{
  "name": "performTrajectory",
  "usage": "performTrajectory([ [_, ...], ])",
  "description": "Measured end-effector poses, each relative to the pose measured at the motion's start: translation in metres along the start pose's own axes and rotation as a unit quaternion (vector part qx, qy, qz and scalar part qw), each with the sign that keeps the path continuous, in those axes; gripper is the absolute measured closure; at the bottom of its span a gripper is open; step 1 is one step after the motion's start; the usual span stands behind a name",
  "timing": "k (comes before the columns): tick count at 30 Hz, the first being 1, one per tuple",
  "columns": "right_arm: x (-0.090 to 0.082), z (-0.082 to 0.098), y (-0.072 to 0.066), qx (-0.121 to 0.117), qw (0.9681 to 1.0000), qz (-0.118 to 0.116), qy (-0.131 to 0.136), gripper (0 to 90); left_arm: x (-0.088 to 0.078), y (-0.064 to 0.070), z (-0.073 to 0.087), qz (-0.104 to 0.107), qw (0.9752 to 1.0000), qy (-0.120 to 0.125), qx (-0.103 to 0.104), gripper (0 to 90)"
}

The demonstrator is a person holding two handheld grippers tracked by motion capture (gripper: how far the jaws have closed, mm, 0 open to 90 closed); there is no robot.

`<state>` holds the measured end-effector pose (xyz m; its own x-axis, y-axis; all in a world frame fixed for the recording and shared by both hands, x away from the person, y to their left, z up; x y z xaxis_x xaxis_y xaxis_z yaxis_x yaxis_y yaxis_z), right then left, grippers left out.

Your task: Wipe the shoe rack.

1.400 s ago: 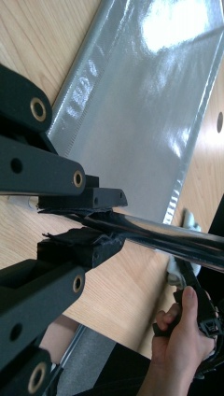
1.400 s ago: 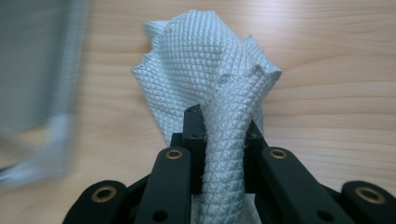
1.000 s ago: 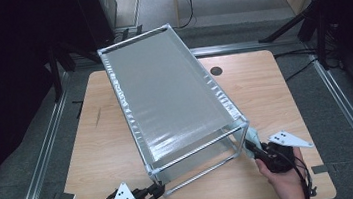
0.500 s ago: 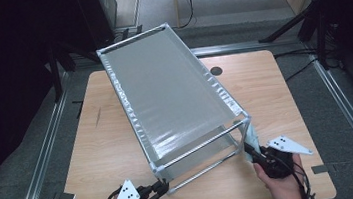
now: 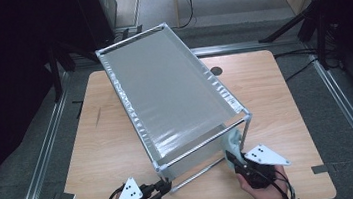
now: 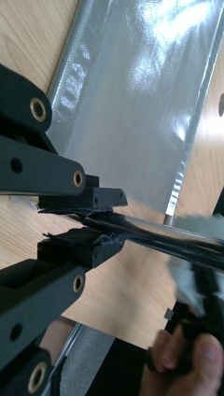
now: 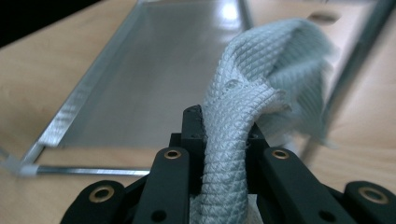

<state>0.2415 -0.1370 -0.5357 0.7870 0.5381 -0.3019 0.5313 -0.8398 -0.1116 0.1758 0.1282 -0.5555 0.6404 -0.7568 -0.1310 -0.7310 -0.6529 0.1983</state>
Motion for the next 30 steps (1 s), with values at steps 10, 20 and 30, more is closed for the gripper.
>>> performTrajectory([
  [10,-0.004,0.013,0.045,0.075,0.9931,0.084,-0.03,77.1,0.0,0.0,0.0,0.002,1.0,0.0,0.001,79.6],
  [20,-0.033,-0.061,0.033,0.048,0.9875,0.09,0.12,77.5,0.001,0.0,0.001,0.002,1.0,-0.001,-0.002,79.4],
  [30,0.002,0.019,0.055,0.075,0.9897,0.106,-0.061,77.3,0.001,0.0,0.001,0.002,1.0,-0.002,0.001,79.5],
])
Point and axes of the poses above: each handheld gripper's, and its own axes: x roughly forward along the jaws, z roughly out of its underside, y roughly to its right, the point moved 6 cm from there along x, roughly forward along the jaws, and after that the axes turned 13 degrees about y, right-handed, at the moved point
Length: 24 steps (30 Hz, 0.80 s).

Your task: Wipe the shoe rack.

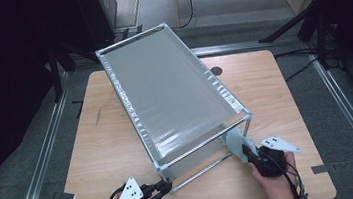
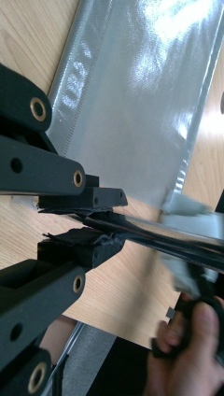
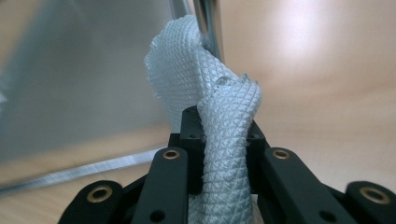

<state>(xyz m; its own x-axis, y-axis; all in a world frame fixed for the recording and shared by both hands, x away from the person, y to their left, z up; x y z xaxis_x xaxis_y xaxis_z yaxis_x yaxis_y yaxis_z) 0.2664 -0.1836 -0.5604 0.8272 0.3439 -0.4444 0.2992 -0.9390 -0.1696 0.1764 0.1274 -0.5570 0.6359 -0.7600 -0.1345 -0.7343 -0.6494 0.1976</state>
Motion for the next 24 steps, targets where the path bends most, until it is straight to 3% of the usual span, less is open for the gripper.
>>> performTrajectory([
  [4,0.003,0.001,0.001,0.005,1.0,-0.002,0.0,77.2,0.0,0.0,0.0,0.001,1.0,0.0,0.0,79.5],
  [8,-0.01,-0.018,-0.004,0.005,0.9979,-0.009,0.064,77.4,0.0,0.0,0.0,0.001,1.0,-0.001,0.0,79.4],
  [12,-0.03,-0.041,-0.012,-0.003,0.99,-0.007,0.141,77.7,0.0,0.0,0.0,0.001,1.0,-0.001,0.001,79.5],
  [15,-0.039,-0.05,-0.016,-0.01,0.9847,-0.006,0.174,77.7,0.0,0.0,0.001,0.001,1.0,-0.001,0.002,79.6],
  [16,-0.039,-0.05,-0.015,-0.017,0.9848,-0.005,0.173,77.6,0.0,0.0,0.001,0.0,1.0,-0.001,0.002,79.7],
  [18,-0.033,-0.044,-0.012,-0.016,0.9882,-0.004,0.153,77.4,0.0,0.0,0.001,0.001,1.0,-0.001,0.002,79.7],
  [22,-0.012,-0.019,-0.001,-0.005,0.9964,0.001,0.084,77.1,0.0,0.001,0.001,0.002,1.0,-0.002,0.003,79.7],
  [24,-0.002,-0.006,0.003,-0.009,0.9989,0.01,0.044,76.9,0.0,0.001,0.001,0.003,1.0,-0.002,0.004,79.7],
])
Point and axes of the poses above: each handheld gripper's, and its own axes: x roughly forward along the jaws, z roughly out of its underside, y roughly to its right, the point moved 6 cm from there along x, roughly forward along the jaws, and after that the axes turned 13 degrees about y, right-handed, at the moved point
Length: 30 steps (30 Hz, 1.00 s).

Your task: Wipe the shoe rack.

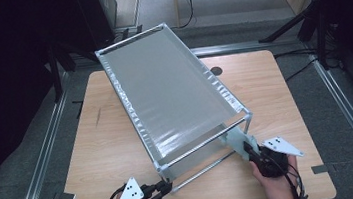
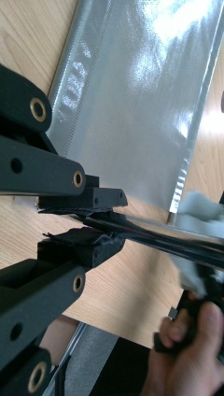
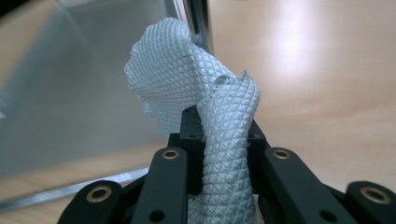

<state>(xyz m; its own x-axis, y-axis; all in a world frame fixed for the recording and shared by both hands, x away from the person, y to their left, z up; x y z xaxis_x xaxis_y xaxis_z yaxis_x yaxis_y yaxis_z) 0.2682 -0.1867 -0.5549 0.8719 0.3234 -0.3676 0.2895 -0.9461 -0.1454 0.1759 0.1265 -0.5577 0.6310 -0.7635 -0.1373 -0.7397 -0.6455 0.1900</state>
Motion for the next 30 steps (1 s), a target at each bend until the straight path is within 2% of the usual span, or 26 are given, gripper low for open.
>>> performTrajectory([
  [2,0.007,0.013,0.003,-0.004,0.9992,0.004,-0.04,76.6,0.0,0.0,0.0,0.001,1.0,0.0,0.0,79.7],
  [3,0.009,0.017,0.003,0.001,0.9988,0.003,-0.049,76.4,0.0,0.0,0.0,0.001,1.0,-0.001,0.0,79.7],
  [7,0.009,0.017,0.003,0.001,0.9986,0.005,-0.053,76.7,0.0,0.0,0.0,0.001,1.0,-0.001,0.0,79.8],
  [10,0.004,0.006,-0.001,-0.002,0.9997,0.003,-0.025,77.0,0.0,0.0,0.0,0.002,1.0,-0.001,0.0,79.7],
  [13,-0.006,-0.011,-0.003,-0.003,0.9998,0.005,0.02,76.9,0.0,0.0,0.0,0.002,1.0,-0.001,0.0,79.7],
  [18,-0.019,-0.027,-0.007,-0.014,0.9963,0.019,0.082,77.0,0.001,0.0,0.0,0.002,1.0,-0.001,0.0,79.7],
  [21,-0.025,-0.035,-0.007,-0.014,0.9939,0.022,0.107,77.0,0.001,0.0,0.0,0.002,1.0,-0.001,0.0,79.7],
  [24,-0.029,-0.04,-0.003,-0.009,0.9934,0.023,0.112,76.9,0.0,0.0,0.0,0.002,1.0,-0.002,-0.001,79.7],
  [26,-0.032,-0.042,0.005,-0.007,0.9936,0.037,0.107,76.9,0.0,0.0,0.0,0.002,1.0,-0.002,-0.001,79.7],
  [28,-0.034,-0.043,0.02,0.012,0.9929,0.061,0.102,77.2,0.0,0.0,0.0,0.002,1.0,-0.002,-0.001,79.7],
  [30,-0.04,-0.046,0.035,0.038,0.9903,0.078,0.108,77.5,0.0,0.0,0.0,0.002,1.0,-0.003,-0.004,79.6],
])
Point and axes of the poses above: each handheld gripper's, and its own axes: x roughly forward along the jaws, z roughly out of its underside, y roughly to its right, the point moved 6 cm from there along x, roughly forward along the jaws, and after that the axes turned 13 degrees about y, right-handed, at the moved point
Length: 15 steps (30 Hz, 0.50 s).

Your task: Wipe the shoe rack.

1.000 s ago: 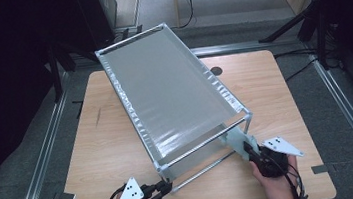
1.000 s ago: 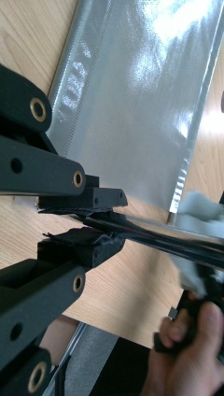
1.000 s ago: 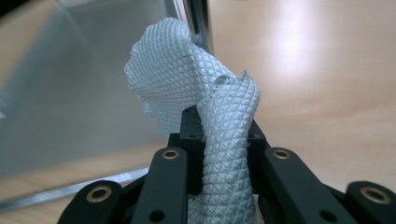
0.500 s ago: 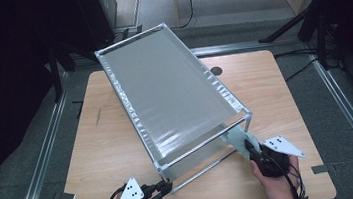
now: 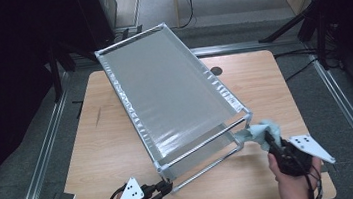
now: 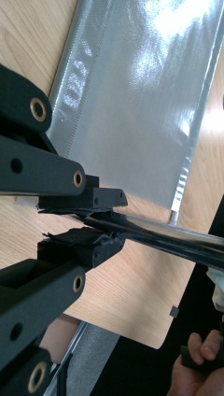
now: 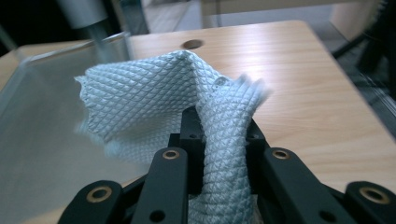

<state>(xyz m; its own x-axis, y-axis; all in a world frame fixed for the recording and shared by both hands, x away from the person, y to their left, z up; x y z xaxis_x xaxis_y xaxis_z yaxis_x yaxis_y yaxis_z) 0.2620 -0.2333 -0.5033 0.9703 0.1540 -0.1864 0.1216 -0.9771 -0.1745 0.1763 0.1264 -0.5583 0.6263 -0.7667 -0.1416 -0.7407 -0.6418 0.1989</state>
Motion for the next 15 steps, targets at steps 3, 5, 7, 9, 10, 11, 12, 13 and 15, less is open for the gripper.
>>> performTrajectory([
  [3,-0.005,-0.015,0.004,0.021,0.9995,-0.012,0.021,77.5,0.0,0.0,0.0,-0.001,1.0,0.0,-0.001,79.5],
  [5,-0.011,-0.031,-0.002,0.02,0.9985,-0.029,0.042,77.5,0.0,0.001,0.0,-0.004,1.0,0.001,-0.002,79.5],
  [7,-0.016,-0.048,-0.01,0.016,0.997,-0.04,0.064,77.5,0.0,0.001,0.0,-0.005,1.0,0.001,0.001,79.6],
  [9,-0.019,-0.069,-0.02,0.013,0.9946,-0.047,0.091,77.6,0.0,0.001,0.0,-0.004,1.0,0.001,0.002,79.7],
  [10,-0.021,-0.079,-0.026,0.01,0.993,-0.051,0.106,77.6,0.0,0.001,0.0,-0.004,1.0,0.001,0.003,79.7],
  [11,-0.021,-0.09,-0.032,0.006,0.9911,-0.057,0.121,77.6,0.0,0.001,0.0,-0.003,1.0,0.001,0.003,79.7],
  [12,-0.021,-0.098,-0.041,0.003,0.989,-0.067,0.132,77.6,0.001,0.001,0.0,-0.003,1.0,0.003,0.003,79.7],
  [13,-0.018,-0.105,-0.051,-0.002,0.9875,-0.082,0.134,77.5,0.001,0.001,0.001,-0.004,1.0,0.005,0.002,79.8],
  [15,-0.006,-0.109,-0.075,-0.021,0.9855,-0.124,0.114,77.0,0.003,0.002,0.001,-0.008,0.9999,0.007,0.004,79.9],
])
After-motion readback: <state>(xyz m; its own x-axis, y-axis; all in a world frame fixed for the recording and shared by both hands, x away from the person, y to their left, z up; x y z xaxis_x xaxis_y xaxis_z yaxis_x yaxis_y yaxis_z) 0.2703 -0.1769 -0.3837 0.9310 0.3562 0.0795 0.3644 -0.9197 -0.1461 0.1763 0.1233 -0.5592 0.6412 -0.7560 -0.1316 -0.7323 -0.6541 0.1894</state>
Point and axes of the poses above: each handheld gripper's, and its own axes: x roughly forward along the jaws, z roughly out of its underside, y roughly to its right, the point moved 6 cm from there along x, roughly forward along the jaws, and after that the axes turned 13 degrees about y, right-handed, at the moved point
